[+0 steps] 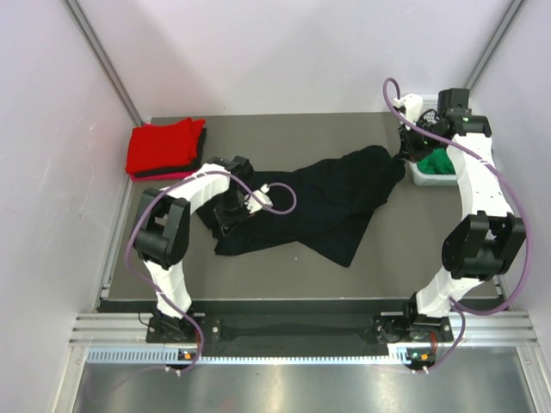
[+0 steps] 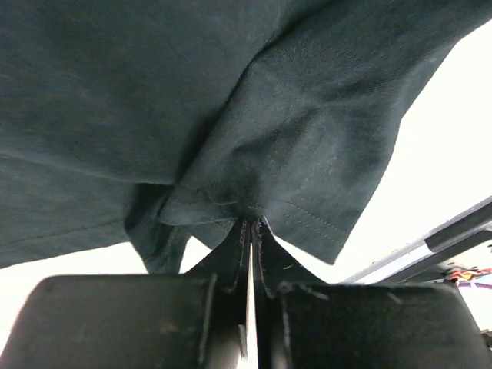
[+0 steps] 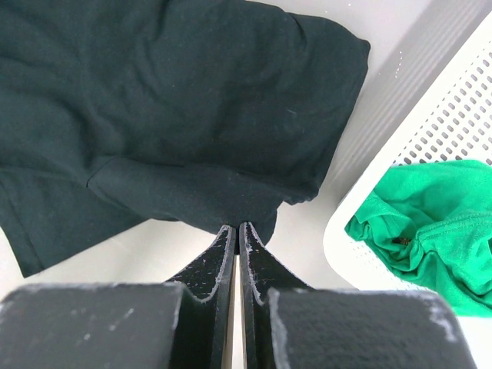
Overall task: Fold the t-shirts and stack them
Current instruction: Flatten the tshirt out
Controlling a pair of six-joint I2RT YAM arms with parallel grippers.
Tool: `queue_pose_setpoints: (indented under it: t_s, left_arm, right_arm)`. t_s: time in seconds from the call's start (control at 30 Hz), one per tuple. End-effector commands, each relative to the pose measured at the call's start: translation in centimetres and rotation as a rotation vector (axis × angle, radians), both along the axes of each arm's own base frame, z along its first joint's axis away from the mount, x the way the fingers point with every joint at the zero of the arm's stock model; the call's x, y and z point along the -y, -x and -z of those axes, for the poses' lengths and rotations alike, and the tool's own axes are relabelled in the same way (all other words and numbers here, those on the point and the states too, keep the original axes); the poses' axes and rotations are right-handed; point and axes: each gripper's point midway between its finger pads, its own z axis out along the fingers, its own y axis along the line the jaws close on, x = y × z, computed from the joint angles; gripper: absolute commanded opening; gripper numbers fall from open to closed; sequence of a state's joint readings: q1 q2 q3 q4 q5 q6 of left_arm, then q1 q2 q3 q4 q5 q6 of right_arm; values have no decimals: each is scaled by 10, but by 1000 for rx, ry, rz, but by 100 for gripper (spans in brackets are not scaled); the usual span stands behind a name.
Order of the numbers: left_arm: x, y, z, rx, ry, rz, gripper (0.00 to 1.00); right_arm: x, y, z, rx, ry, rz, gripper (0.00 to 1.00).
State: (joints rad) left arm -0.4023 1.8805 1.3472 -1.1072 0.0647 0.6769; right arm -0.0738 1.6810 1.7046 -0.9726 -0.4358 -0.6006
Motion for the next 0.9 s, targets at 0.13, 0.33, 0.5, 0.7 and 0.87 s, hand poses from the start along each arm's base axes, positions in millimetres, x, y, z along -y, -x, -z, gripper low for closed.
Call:
queue_pose_setpoints:
  t_s: [0.13, 0.33, 0.5, 0.7, 0.87]
  left_arm:
    - [26, -11, -25, 21, 120, -14, 0]
    - [19, -54, -108, 268, 154, -43, 0]
    - [-6, -104, -198, 590, 155, -73, 0]
    - [-48, -124, -266, 873, 117, -136, 0]
    - [-67, -123, -312, 1032, 126, -205, 0]
  right_arm:
    - [-8, -8, -28, 93, -14, -24, 0]
    - [-7, -19, -72, 210, -11, -15, 0]
    - [-1, -37, -147, 407, -32, 36, 0]
    - [10, -44, -205, 576, -32, 96, 0]
    - [23, -38, -232, 654, -37, 149, 0]
